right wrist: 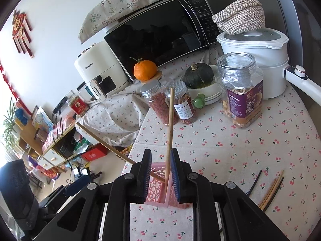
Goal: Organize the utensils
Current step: 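Open the left tool and move it back to the chopstick pile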
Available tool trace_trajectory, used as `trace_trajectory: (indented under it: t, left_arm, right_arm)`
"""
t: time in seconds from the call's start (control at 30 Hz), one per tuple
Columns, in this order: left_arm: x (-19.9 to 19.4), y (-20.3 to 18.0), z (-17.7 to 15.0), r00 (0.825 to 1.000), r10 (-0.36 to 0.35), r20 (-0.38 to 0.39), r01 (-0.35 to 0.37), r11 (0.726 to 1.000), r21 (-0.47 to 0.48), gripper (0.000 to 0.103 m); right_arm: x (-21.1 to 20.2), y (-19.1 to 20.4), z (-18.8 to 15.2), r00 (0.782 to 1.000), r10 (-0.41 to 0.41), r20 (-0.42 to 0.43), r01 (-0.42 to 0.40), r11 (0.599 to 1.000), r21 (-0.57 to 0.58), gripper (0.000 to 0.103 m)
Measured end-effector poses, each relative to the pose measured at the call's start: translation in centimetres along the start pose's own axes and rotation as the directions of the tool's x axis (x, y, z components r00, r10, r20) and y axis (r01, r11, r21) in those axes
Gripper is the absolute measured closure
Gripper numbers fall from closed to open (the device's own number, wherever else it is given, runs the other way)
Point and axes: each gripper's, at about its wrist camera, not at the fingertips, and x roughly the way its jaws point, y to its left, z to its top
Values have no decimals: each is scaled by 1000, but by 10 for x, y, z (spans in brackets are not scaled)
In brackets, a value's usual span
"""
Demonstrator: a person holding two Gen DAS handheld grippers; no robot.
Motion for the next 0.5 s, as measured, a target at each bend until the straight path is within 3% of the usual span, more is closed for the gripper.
trace_trajectory:
  t: [0.2, 0.5]
  left_arm:
    - [2, -20, -14, 994, -82, -68, 84, 996, 16, 23]
    - [16, -60, -31, 972, -139, -187, 159, 982, 97, 20]
  right_arm:
    - [-43, -19, 1, 1000, -2, 20, 1, 999, 34, 57]
    - [-86, -66, -16, 990, -122, -71, 126, 991, 55, 35]
